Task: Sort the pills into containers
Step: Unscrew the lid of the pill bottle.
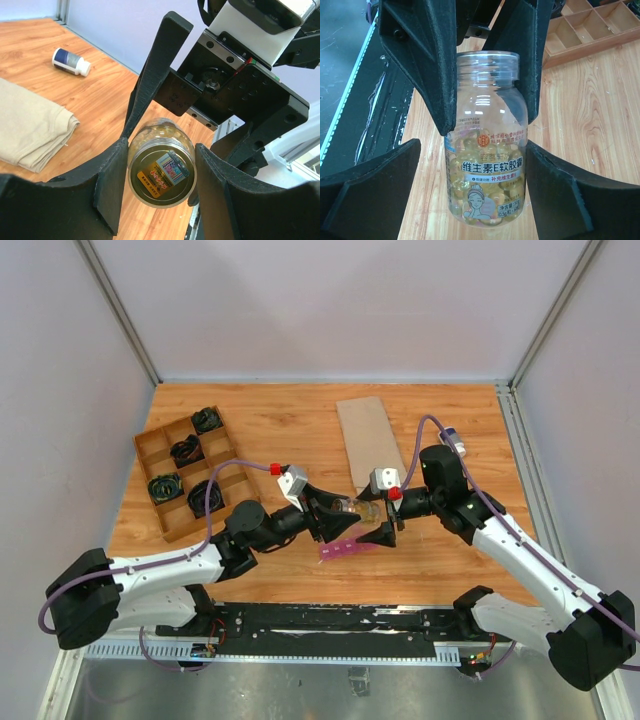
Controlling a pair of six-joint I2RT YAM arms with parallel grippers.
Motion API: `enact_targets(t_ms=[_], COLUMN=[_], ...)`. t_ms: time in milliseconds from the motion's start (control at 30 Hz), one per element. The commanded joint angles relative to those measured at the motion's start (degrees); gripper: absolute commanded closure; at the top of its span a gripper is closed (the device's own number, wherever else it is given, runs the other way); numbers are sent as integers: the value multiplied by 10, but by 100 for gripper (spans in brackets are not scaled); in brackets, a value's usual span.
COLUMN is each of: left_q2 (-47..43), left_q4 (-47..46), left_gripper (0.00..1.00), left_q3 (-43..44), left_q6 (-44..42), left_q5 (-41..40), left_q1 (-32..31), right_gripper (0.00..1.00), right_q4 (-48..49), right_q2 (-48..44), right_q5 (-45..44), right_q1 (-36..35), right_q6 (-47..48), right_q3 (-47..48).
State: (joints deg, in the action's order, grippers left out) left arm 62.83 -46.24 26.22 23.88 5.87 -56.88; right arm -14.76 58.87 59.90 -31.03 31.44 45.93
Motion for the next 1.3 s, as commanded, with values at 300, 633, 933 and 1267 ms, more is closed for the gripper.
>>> enact_targets(t_ms=[300, 633, 933, 1267], left_q2=[-6, -108, -180, -146], left_q4=[-34, -32, -4, 51], left_gripper=[80, 18, 14, 20], left_q3=[5, -33, -73, -23], left_q6=[17, 3, -177, -297], left_q5=[6, 20, 104, 142], left_q1=[-7, -7, -7, -7], right_gripper=[61, 80, 80, 80], right_q4=[3, -15, -36, -66], right_q2=[5, 19, 16, 17], right_q5=[1, 72, 131, 137], right_q1=[-7, 11, 26, 26], right_q6=[-26, -57, -32, 3], right_q3=[12, 33, 36, 39])
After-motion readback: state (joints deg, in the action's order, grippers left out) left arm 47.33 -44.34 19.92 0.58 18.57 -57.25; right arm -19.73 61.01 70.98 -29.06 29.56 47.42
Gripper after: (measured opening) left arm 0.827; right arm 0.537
